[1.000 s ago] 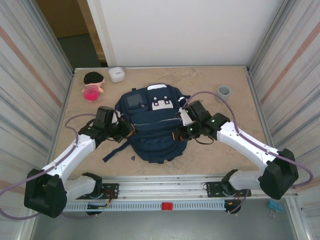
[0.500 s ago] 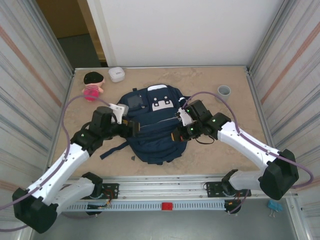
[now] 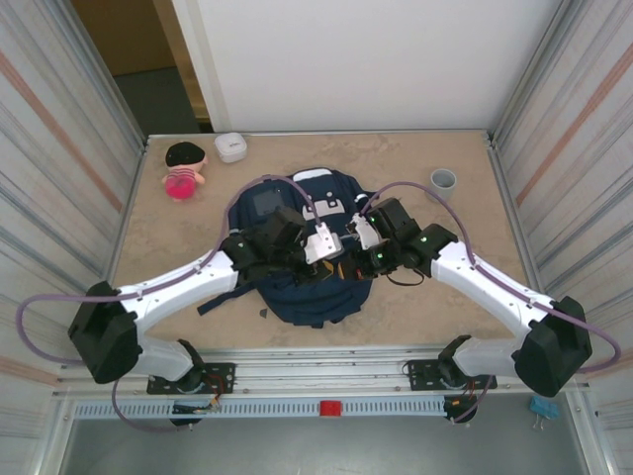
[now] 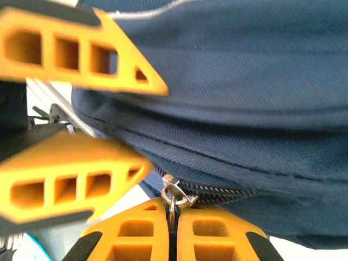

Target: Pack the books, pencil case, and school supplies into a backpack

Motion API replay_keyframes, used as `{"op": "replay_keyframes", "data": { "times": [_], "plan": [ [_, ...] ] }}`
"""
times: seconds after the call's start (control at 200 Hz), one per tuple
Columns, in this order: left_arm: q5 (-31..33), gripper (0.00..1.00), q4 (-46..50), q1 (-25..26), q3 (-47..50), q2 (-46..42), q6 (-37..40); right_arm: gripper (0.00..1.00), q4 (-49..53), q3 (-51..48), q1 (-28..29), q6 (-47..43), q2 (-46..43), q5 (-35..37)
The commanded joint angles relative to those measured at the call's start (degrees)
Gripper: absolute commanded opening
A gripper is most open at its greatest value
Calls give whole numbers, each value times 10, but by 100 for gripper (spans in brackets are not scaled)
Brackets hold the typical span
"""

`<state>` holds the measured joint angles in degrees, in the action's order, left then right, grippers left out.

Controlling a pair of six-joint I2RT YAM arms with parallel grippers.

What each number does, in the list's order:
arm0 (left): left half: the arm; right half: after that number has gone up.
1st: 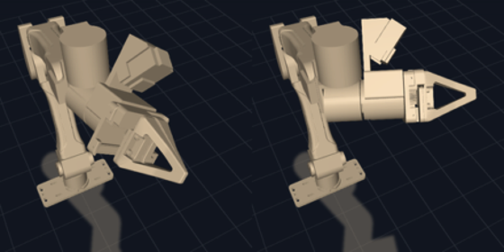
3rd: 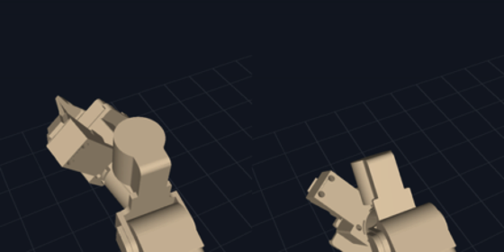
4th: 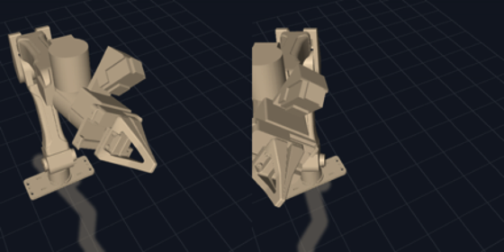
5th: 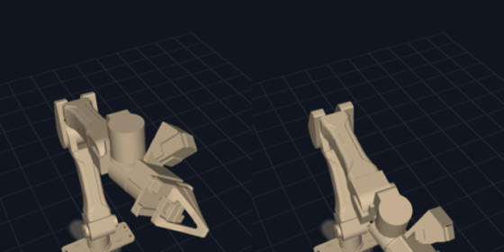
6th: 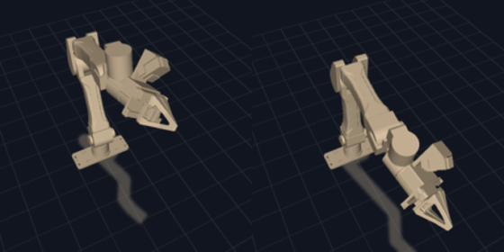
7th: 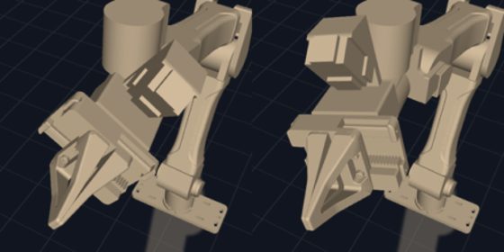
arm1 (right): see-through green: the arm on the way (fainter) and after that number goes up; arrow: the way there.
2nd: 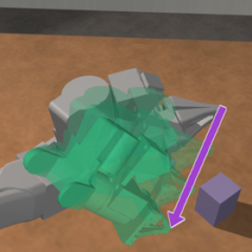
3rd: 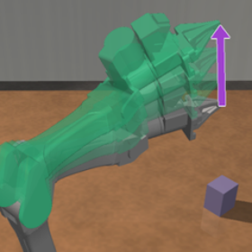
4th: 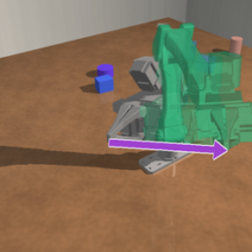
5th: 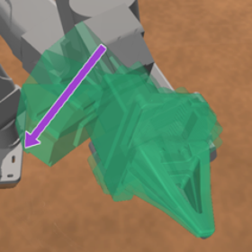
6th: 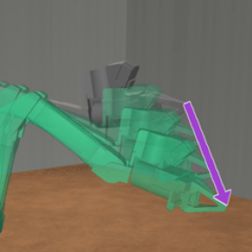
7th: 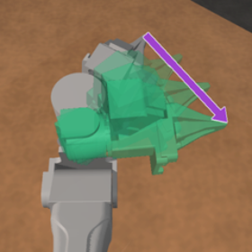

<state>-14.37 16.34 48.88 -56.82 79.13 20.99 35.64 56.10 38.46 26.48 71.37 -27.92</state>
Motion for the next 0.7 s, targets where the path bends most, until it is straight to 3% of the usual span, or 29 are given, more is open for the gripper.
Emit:
{"op": "replay_keyframes", "data": {
  "times": [0.0,0.07,0.421,0.692],
  "plan": [
    [15,11,-4,3,-10,-5,58,0,1,-3,-13,2,-43,-25],
    [7,0,9,1,12,-27,82,0,11,-13,-42,-1,-55,-24],
    [-67,0,68,-63,91,-168,165,0,67,-22,-200,-85,-26,-20],
    [-177,0,71,-62,87,-242,192,0,-62,-12,-286,-76,84,9]
  ]
}}
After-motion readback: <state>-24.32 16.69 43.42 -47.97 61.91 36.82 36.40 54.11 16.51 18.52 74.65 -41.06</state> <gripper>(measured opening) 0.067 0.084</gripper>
